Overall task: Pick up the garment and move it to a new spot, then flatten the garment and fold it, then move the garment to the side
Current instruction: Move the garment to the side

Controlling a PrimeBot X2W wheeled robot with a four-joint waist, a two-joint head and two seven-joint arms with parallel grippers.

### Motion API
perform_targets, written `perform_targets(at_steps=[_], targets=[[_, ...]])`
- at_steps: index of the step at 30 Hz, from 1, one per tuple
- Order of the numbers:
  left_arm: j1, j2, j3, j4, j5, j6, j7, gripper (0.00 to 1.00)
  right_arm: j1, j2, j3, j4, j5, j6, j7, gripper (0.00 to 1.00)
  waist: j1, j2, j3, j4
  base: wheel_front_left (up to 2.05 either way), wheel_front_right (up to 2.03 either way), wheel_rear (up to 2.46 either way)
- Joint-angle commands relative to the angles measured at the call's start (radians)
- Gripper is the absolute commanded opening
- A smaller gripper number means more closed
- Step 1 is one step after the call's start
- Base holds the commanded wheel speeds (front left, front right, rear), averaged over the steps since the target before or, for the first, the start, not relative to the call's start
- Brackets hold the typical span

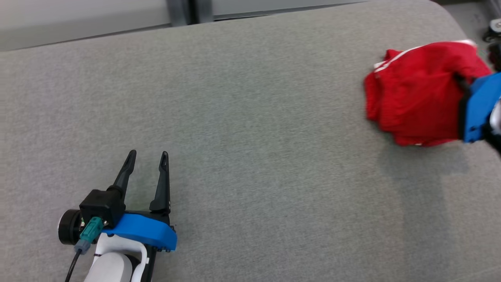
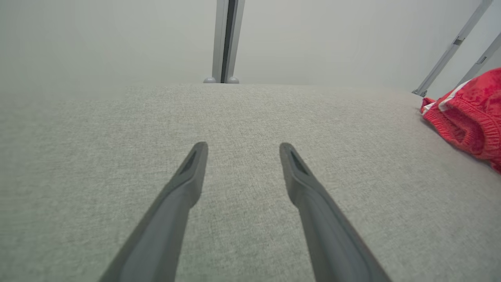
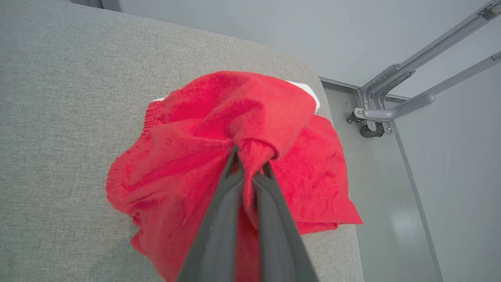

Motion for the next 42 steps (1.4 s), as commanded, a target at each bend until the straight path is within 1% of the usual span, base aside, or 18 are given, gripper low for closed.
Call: perform_targets(at_steps=[1, 6, 9, 14, 15, 16, 17, 18, 26, 33, 38, 39, 42], targets=[[-0.003, 0.005, 0.0, -0.007, -0.001, 0.004, 0.003, 1.0, -0.022, -0.02, -0.01, 0.005, -0.003, 0.0, 0.008, 0.0, 0.0, 0.0, 0.025, 0.03, 0.0, 0.0, 0.0], [-0.009, 0.012, -0.009, -0.023, 0.001, 0.001, 0.009, 1.0, -0.05, -0.09, -0.046, 0.022, -0.016, 0.0, 0.046, 0.0, 0.0, 0.0, 0.053, 0.069, 0.0, 0.0, 0.0], [-0.012, 0.015, -0.015, -0.032, 0.006, 0.003, 0.014, 1.0, -0.06, -0.111, -0.072, 0.038, -0.034, 0.0, 0.047, 0.0, 0.0, 0.0, 0.068, 0.08, 0.0, 0.0, 0.0], [-0.022, 0.016, -0.033, -0.042, 0.013, 0.001, 0.027, 1.0, -0.061, -0.122, -0.105, 0.074, -0.079, 0.0, 0.025, 0.0, 0.0, 0.0, 0.087, 0.086, 0.0, 0.0, 0.0], [-0.025, 0.015, -0.038, -0.043, 0.016, -0.001, 0.029, 1.0, -0.062, -0.121, -0.116, 0.083, -0.093, 0.0, 0.014, 0.02, 0.0, 0.0, 0.09, 0.087, 0.0, 0.0, 0.0], [-0.027, 0.014, -0.044, -0.045, 0.018, -0.002, 0.031, 1.0, -0.062, -0.117, -0.128, 0.09, -0.107, 0.0, 0.003, 0.2, 0.0, 0.0, 0.093, 0.086, 0.0, 0.0, 0.0], [-0.028, 0.014, -0.048, -0.045, 0.021, -0.004, 0.035, 1.0, -0.063, -0.111, -0.141, 0.096, -0.122, 0.0, -0.013, 0.2, 0.0, 0.0, 0.095, 0.086, 0.0, 0.0, 0.0], [-0.028, 0.013, -0.053, -0.045, 0.022, -0.004, 0.037, 1.0, -0.063, -0.103, -0.154, 0.1, -0.136, 0.0, -0.028, 1.0, 0.0, 0.0, 0.098, 0.085, 0.0, 0.0, 0.0], [-0.042, 0.011, -0.075, -0.039, 0.023, -0.005, 0.045, 1.0, -0.065, -0.03, -0.202, 0.127, -0.221, 0.0, -0.115, 1.0, 0.0, 0.0, 0.097, 0.066, 0.0, 0.0, 0.0], [-0.048, 0.01, -0.063, -0.019, 0.004, 0.0, 0.028, 1.0, -0.074, 0.029, -0.19, 0.124, -0.222, 0.0, -0.197, 1.0, 0.0, 0.0, 0.056, 0.063, 0.0, 0.0, 0.0], [-0.054, 0.007, -0.021, 0.013, -0.029, 0.012, -0.008, 1.0, -0.064, 0.077, -0.201, 0.104, -0.223, 0.0, -0.305, 1.0, 0.0, 0.0, 0.005, 0.085, 0.0, 0.0, 0.0], [-0.054, 0.012, -0.003, 0.032, -0.038, 0.017, -0.027, 1.0, -0.039, 0.108, -0.208, 0.092, -0.227, 0.0, -0.352, 1.0, 0.0, 0.0, -0.019, 0.099, 0.0, 0.0, 0.0], [-0.039, 0.018, 0.027, 0.067, -0.052, 0.029, -0.054, 1.0, -0.001, 0.162, -0.205, 0.065, -0.235, 0.0, -0.413, 1.0, 0.0, 0.0, -0.055, 0.12, 0.0, 0.0, 0.0]])
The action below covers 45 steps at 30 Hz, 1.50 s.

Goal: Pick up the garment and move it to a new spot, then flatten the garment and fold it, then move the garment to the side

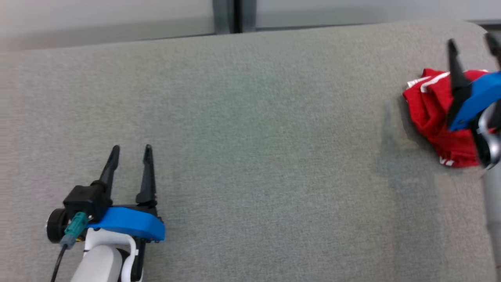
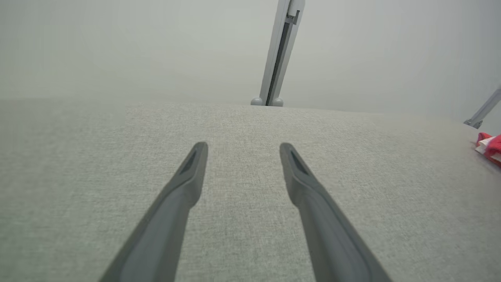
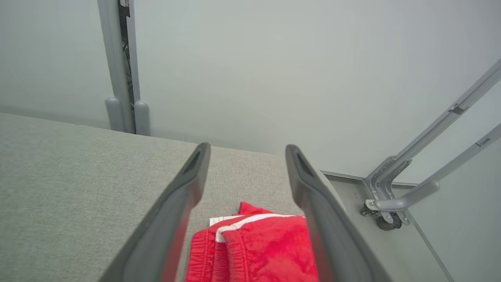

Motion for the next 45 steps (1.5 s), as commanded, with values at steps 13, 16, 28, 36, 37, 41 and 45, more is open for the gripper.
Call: perform_targets(at_steps=[13, 16, 28, 36, 37, 41, 45], targets=[[0.076, -0.036, 0.051, 0.111, -0.059, 0.006, -0.072, 1.0, 0.287, 0.236, -0.01, -0.124, -0.058, 0.0, -0.206, 1.0, 0.0, -0.0001, -0.131, 0.1, 0.0, 0.0, 0.0], [0.1, -0.043, 0.041, 0.126, -0.052, 0.004, -0.076, 1.0, 0.377, 0.25, -0.004, -0.153, -0.075, 0.0, -0.25, 1.0, 0.0, -0.0001, -0.154, 0.12, 0.0, 0.0, 0.0], [0.168, -0.074, 0.034, 0.145, -0.051, 0.002, -0.088, 1.0, 0.618, 0.25, 0.114, -0.218, 0.1, 0.0, -0.329, 1.0, 0.0, -0.0001, -0.209, 0.147, 0.0, 0.0, 0.0], [0.177, -0.082, 0.031, 0.137, -0.041, -0.004, -0.091, 1.0, 0.625, 0.25, 0.108, -0.201, 0.128, 0.0, -0.335, 1.0, 0.0, -0.0001, -0.217, 0.147, 0.0, 0.0, 0.0], [0.178, -0.083, 0.031, 0.137, -0.04, -0.005, -0.091, 1.0, 0.624, 0.25, 0.104, -0.198, 0.126, 0.0, -0.335, 1.0, 0.0, -0.0001, -0.217, 0.147, 0.0, 0.0, 0.0], [0.18, -0.081, 0.03, 0.137, -0.04, -0.009, -0.092, 1.0, 0.617, 0.251, 0.097, -0.187, 0.126, 0.0, -0.337, 1.0, 0.0, -0.0001, -0.218, 0.145, 0.0, 0.0, 0.0], [0.178, -0.081, 0.028, 0.134, -0.037, -0.014, -0.092, 1.0, 0.614, 0.251, 0.102, -0.18, 0.138, 0.0, -0.338, 1.0, 0.0, -0.0001, -0.22, 0.142, 0.0, 0.0, 0.0]])
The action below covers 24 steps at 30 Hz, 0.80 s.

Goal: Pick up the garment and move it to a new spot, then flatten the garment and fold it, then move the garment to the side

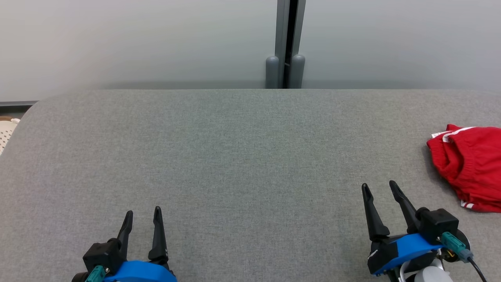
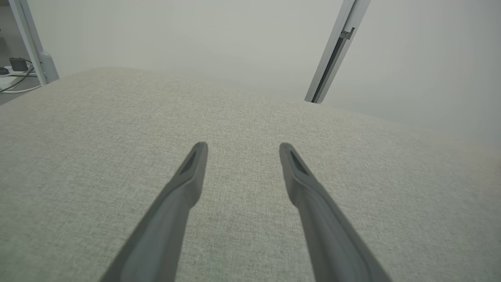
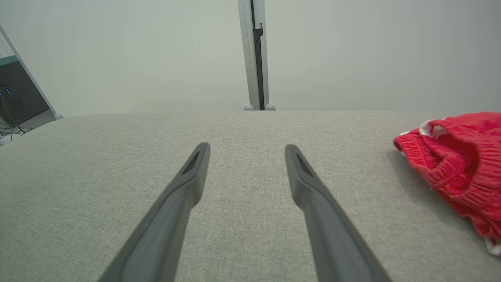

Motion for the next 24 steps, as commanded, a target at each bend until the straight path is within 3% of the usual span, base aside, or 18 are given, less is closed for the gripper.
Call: perform_targets(at_steps=[1, 4, 5, 9, 24], targets=[[0.0, 0.0, 0.002, -0.005, 0.004, -0.003, -0.006, 1.0, 0.004, -0.002, 0.001, 0.004, 0.005, 0.0, -0.006, 1.0, 0.0, 0.0, 0.0, -0.001, 0.0, 0.0, 0.0], [-0.001, 0.0, 0.004, -0.011, 0.002, -0.008, -0.006, 1.0, 0.002, -0.002, 0.001, 0.006, 0.005, 0.0, -0.006, 1.0, 0.0, 0.0, -0.001, -0.004, 0.0, 0.0, 0.0], [0.0, 0.0, 0.001, -0.008, -0.001, -0.008, 0.0, 0.0, -0.001, 0.0, 0.001, 0.006, 0.003, 0.0, -0.001, 0.0, 0.0, 0.0, 0.0, -0.004, 0.0, 0.0, 0.0], [0.017, -0.005, -0.006, 0.019, -0.006, -0.009, 0.005, 0.0, 0.012, 0.002, 0.0, 0.037, 0.008, 0.0, 0.005, 0.0, 0.0001, 0.0, -0.001, -0.004, 0.0, 0.0, 0.0], [-0.006, -0.023, 0.069, -0.006, -0.253, -0.044, 0.083, 0.0, 0.017, 0.001, -0.031, -0.001, 0.315, 0.0, 0.083, 0.0, 0.0001, 0.0, -0.009, -0.002, 0.0, 0.0, 0.0]])
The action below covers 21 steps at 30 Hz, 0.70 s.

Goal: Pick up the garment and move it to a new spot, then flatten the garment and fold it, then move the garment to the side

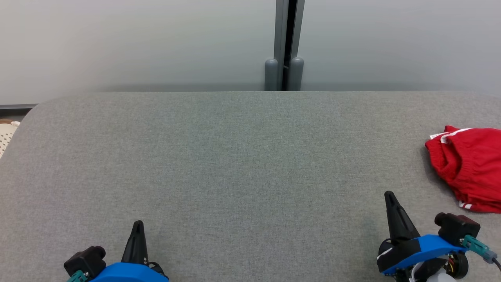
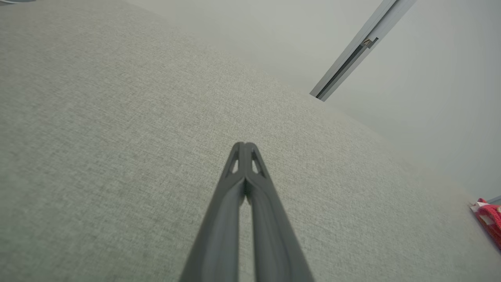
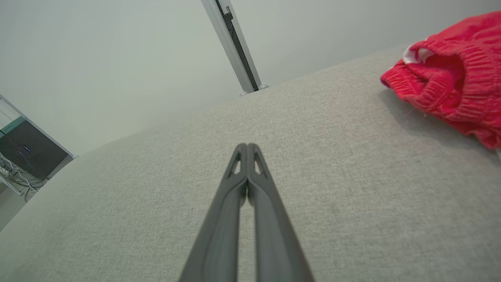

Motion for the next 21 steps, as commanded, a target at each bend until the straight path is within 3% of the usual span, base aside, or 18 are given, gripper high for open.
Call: perform_targets(at_steps=[1, 21], targets=[[-0.031, -0.001, 0.015, -0.02, -0.032, -0.009, 0.008, 0.0, -0.002, -0.002, -0.006, -0.022, 0.042, 0.0, 0.008, 0.0, 0.0, 0.0, -0.001, 0.0, 0.0, 0.0, 0.0], [-0.053, -0.018, 0.087, -0.046, -0.27, -0.043, 0.083, 0.0, 0.003, -0.003, -0.035, -0.06, 0.338, 0.0, 0.083, 0.0, 0.0, 0.0, -0.011, 0.002, 0.0, 0.0, 0.0]])
